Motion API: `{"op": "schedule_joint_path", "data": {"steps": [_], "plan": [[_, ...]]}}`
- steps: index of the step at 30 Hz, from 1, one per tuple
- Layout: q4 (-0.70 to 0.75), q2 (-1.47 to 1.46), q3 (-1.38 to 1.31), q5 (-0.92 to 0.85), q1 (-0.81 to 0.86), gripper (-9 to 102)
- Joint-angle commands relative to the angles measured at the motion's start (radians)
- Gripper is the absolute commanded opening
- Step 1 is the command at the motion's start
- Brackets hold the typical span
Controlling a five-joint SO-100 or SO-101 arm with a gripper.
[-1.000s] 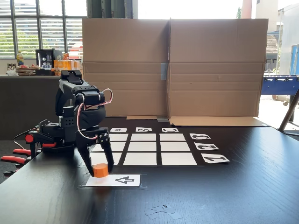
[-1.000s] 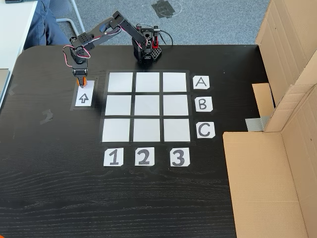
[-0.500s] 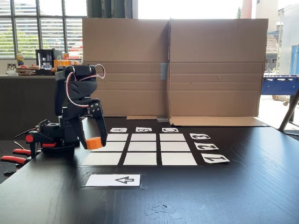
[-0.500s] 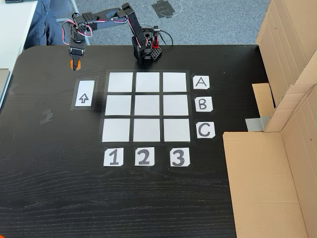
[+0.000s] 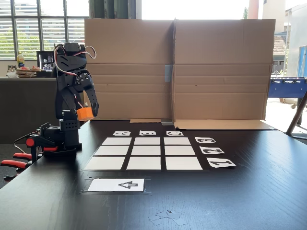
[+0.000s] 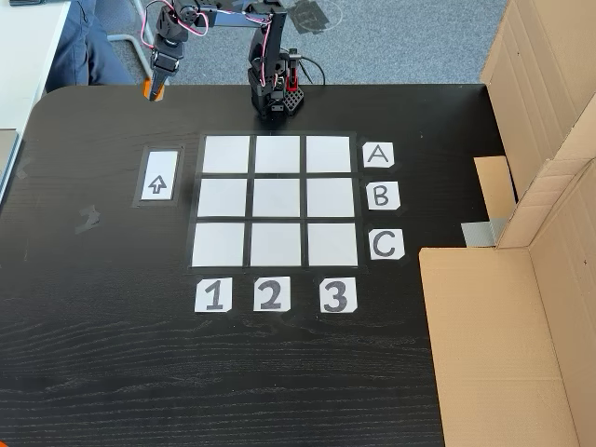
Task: Pick up the round, orange token and place it in the grid on square A1.
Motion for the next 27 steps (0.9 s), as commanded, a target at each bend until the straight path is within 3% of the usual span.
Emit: {"op": "schedule_joint_path", "data": {"steps": [1,14,27], "plan": [[0.002,0.133,0.094,-0.014,-0.023,14],[-0.002,0.324,0.572,-0.101,-0.143,14],[-0.086,0.130,0.706,-0.137,-0.190,14]]}}
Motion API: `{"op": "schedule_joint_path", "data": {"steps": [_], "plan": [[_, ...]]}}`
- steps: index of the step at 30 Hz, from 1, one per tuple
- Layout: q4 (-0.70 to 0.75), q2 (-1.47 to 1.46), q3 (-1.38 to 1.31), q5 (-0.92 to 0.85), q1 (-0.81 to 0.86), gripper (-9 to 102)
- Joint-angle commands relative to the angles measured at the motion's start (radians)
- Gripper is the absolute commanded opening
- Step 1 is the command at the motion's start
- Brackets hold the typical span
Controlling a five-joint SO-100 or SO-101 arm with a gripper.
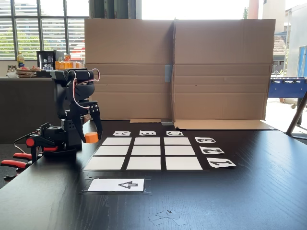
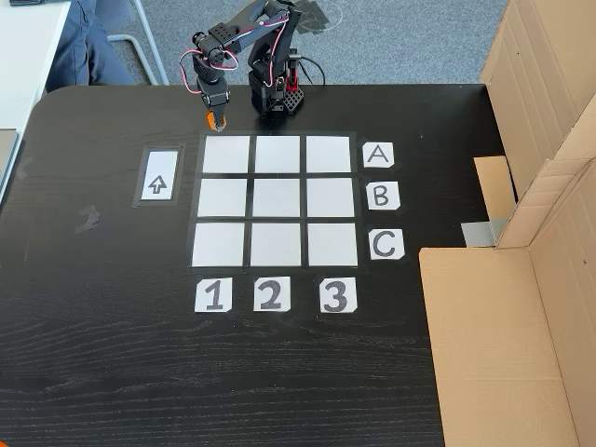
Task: Pick up the round, orange token and place it in the grid on square A1.
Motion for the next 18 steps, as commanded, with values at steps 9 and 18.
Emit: {"op": "schedule_joint_path", "data": {"steps": [9,18], "plan": [[-0.133,-0.160,0.011,-0.006,-0.023,14],[-0.218,-0.187,0.074,-0.005,-0.089,14]]}}
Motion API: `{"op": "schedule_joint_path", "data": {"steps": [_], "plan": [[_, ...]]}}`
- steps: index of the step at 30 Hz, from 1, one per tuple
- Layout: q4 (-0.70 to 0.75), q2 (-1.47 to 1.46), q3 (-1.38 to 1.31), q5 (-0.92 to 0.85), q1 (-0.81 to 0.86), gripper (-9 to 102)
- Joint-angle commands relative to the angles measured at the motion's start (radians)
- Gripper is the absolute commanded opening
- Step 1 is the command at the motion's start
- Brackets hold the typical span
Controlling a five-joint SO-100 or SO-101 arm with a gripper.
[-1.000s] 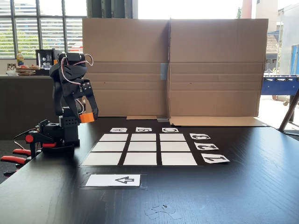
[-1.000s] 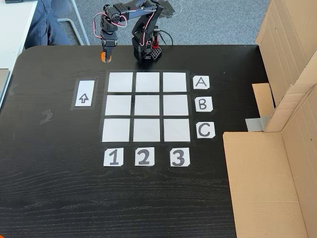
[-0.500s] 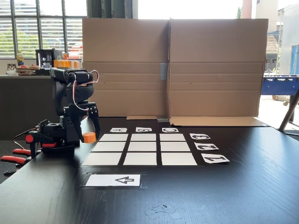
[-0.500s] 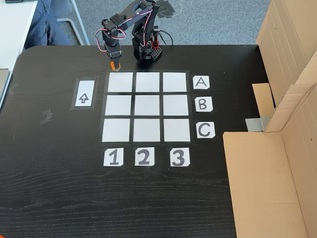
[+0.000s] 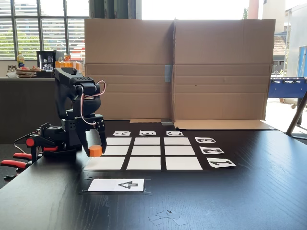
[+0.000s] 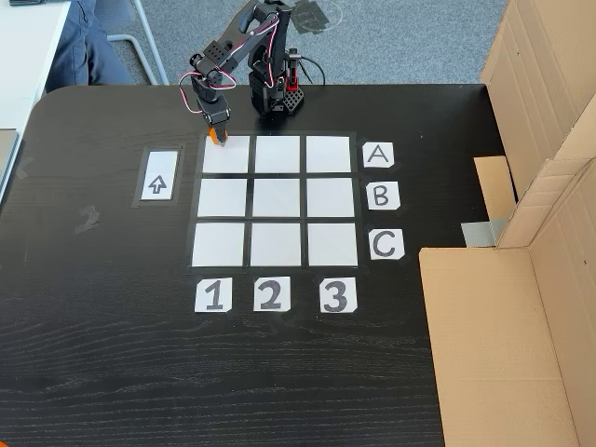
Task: Pick up the round, orange token and place it in the grid on square A1.
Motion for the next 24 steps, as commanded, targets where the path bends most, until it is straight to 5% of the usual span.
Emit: {"op": "schedule_joint_path", "data": {"steps": [1,24], "plan": [[-0.031,-0.006,0.003,-0.002,-0.020,14],[-0.107,-0.087,0.021,0.005,-0.080,14]]}}
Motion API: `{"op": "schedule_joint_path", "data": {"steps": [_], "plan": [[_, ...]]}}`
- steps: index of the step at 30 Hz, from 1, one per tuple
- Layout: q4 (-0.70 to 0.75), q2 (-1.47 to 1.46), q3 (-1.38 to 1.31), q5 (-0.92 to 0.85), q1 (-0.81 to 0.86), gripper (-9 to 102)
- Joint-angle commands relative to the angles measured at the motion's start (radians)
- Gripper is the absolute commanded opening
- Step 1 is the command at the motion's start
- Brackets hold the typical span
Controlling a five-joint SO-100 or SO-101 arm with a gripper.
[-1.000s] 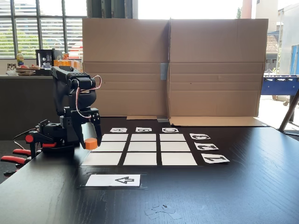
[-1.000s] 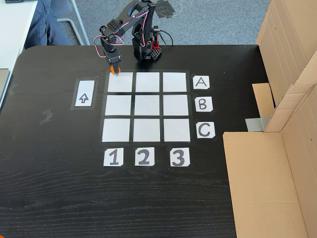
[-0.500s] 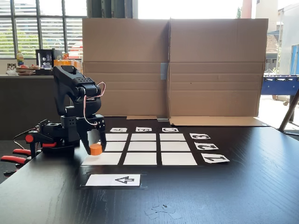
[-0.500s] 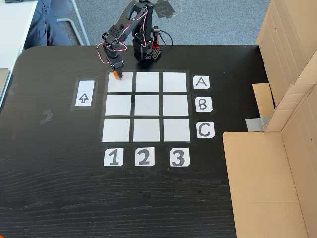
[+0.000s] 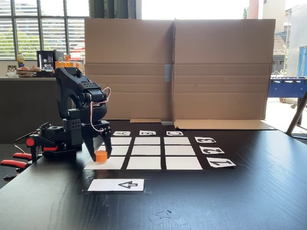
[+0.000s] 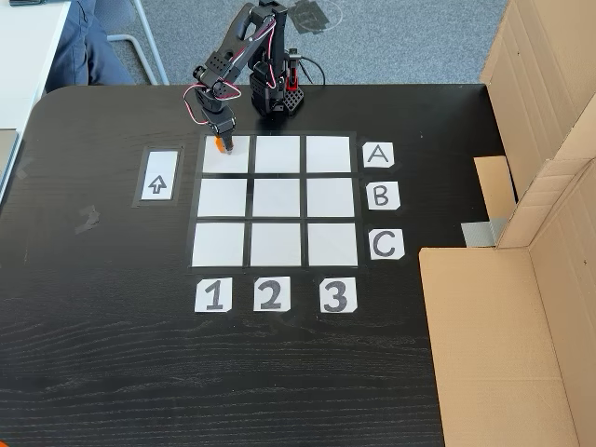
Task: Pick up the round, orange token and place it in the grid on square A1.
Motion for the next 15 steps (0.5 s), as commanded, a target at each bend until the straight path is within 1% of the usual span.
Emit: {"op": "schedule_joint_path", "data": {"steps": [1,11,15], "plan": [[-0.009,-0.005,0.000,0.005,-0.003,14],[-0.026,-0.015,0.002,0.005,-0.005,15],[-0.026,-0.017,0.002,0.005,-0.005,18]]}}
